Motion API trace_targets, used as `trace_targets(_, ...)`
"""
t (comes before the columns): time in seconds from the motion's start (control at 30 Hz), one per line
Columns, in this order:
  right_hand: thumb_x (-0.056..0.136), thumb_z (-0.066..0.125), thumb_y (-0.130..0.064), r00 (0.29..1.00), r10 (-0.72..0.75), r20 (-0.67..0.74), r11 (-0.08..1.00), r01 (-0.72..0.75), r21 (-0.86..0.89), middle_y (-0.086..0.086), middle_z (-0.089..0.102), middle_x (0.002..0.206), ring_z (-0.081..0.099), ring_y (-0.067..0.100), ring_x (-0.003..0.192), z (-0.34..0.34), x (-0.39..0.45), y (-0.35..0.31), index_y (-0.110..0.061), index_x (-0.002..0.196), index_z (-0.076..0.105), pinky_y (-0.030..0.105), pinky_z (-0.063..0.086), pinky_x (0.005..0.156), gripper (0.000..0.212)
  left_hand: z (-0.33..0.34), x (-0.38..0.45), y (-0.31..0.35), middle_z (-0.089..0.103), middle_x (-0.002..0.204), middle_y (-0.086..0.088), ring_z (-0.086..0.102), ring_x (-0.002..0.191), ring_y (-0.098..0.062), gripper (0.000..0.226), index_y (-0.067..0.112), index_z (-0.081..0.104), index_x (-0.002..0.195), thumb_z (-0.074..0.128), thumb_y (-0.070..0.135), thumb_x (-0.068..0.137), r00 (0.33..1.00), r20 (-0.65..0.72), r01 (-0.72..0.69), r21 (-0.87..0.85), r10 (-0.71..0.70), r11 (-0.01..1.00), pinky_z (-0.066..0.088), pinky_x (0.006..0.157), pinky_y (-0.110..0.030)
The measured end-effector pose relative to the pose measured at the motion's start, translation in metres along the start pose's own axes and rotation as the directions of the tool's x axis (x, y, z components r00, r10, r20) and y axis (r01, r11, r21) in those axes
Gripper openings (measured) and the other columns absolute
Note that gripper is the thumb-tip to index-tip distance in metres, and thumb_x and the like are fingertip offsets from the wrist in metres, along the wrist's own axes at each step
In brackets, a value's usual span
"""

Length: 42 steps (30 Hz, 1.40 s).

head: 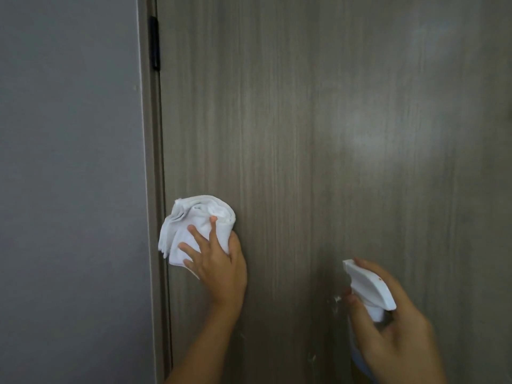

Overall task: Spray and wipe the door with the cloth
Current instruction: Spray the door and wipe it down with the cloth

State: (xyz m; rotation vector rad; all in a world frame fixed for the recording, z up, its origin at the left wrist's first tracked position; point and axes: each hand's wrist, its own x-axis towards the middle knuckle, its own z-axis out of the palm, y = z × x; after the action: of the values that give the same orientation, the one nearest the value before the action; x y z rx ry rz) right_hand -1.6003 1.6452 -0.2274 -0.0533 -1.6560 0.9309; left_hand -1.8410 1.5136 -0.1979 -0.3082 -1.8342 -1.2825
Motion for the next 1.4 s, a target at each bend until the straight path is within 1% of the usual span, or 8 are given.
trace_targets(0.23, 0.086, 0.071, -0.003, 0.999, 0.05, -0.003, 0.998, -0.05, -0.028, -0.028, 0.07, 0.111, 0.069, -0.007, 0.094, -0.035, 0.015, -0.011, -0.032, 0.126, 0.066, 0.006, 0.05, 0.079, 0.049, 0.043, -0.068, 0.059, 0.022, 0.168, -0.019, 0.022, 0.147, -0.059, 0.067, 0.033, 0.024, 0.16, 0.029, 0.063, 0.101, 0.987, 0.093, -0.143, 0.187, 0.128, 0.972, 0.022, 0.111, -0.078)
trace_targets(0.4, 0.089, 0.069, -0.009, 0.998, 0.044, -0.035, 0.998, -0.045, -0.037, -0.03, 0.068, 0.114, 0.067, -0.006, 0.101, -0.069, 0.024, -0.014, -0.035, 0.127, 0.064, 0.01, 0.052, 0.082, 0.047, 0.062, -0.096, 0.105, 0.009, 0.171, -0.018, 0.007, 0.15, -0.06, 0.069, 0.036, 0.024, 0.162, 0.014, 0.067, 0.101, 0.972, 0.15, -0.206, 0.186, 0.179, 0.961, 0.018, 0.109, -0.082)
trace_targets(0.53, 0.088, 0.072, -0.016, 0.995, 0.052, -0.083, 0.997, -0.056, -0.045, -0.025, 0.069, 0.117, 0.068, -0.003, 0.103, -0.099, 0.03, -0.014, -0.038, 0.125, 0.065, 0.024, 0.056, 0.088, 0.044, 0.077, -0.133, 0.153, 0.013, 0.169, -0.023, 0.006, 0.148, -0.064, 0.071, 0.036, 0.026, 0.161, 0.033, 0.066, 0.097, 0.923, 0.201, -0.363, 0.182, 0.327, 0.914, 0.014, 0.108, -0.084)
trace_targets(0.67, 0.08, 0.069, -0.04, 0.987, 0.046, -0.153, 0.993, -0.062, -0.101, -0.025, 0.068, 0.117, 0.067, -0.002, 0.104, -0.135, 0.033, -0.016, -0.037, 0.127, 0.064, 0.019, 0.054, 0.087, 0.047, 0.095, -0.169, 0.204, 0.021, 0.166, -0.026, 0.014, 0.143, -0.069, 0.078, 0.037, 0.031, 0.16, 0.042, 0.075, 0.093, 0.867, 0.249, -0.476, 0.156, 0.432, 0.866, 0.015, 0.104, -0.087)
trace_targets(0.8, 0.082, 0.073, -0.031, 0.976, 0.021, -0.216, 0.985, -0.057, -0.164, -0.029, 0.069, 0.112, 0.066, -0.006, 0.104, -0.177, 0.032, -0.015, -0.04, 0.124, 0.065, 0.015, 0.053, 0.083, 0.044, 0.112, -0.204, 0.252, 0.026, 0.164, -0.024, 0.02, 0.14, -0.07, 0.067, 0.04, 0.039, 0.155, 0.022, 0.073, 0.099, 0.766, 0.318, -0.599, 0.037, 0.559, 0.8, 0.019, 0.101, -0.089)
trace_targets(1.1, 0.077, 0.075, -0.03, 0.956, 0.018, -0.294, 0.962, -0.097, -0.257, -0.038, 0.061, 0.11, 0.061, -0.009, 0.106, -0.226, 0.038, -0.016, -0.044, 0.126, 0.058, 0.035, 0.054, 0.09, 0.054, 0.143, -0.203, 0.261, 0.011, 0.171, -0.016, 0.005, 0.154, -0.051, 0.091, 0.041, 0.021, 0.161, 0.054, 0.078, 0.085, 0.318, 0.368, -0.941, 0.009, 0.874, 0.338, 0.013, 0.11, -0.083)
trace_targets(1.23, 0.082, 0.073, -0.025, 0.966, -0.021, -0.257, 0.957, -0.055, -0.283, -0.039, 0.064, 0.105, 0.063, -0.011, 0.099, -0.223, 0.043, -0.019, -0.041, 0.125, 0.06, 0.011, 0.053, 0.083, 0.047, 0.13, -0.157, 0.239, 0.026, 0.167, -0.017, 0.019, 0.153, -0.048, 0.078, 0.031, 0.036, 0.158, 0.059, 0.063, 0.092, 0.131, 0.233, -0.987, -0.06, 0.964, 0.149, 0.019, 0.112, -0.08)
trace_targets(1.4, 0.087, 0.074, -0.015, 0.972, 0.024, -0.233, 0.947, -0.097, -0.306, -0.04, 0.061, 0.106, 0.063, -0.011, 0.095, -0.226, 0.04, -0.008, -0.046, 0.127, 0.056, 0.02, 0.054, 0.074, 0.054, 0.112, -0.106, 0.205, 0.038, 0.161, -0.017, 0.031, 0.148, -0.05, 0.075, 0.027, 0.043, 0.155, 0.066, 0.058, 0.091, 0.164, 0.101, -0.986, 0.031, 0.981, 0.162, 0.027, 0.109, -0.08)
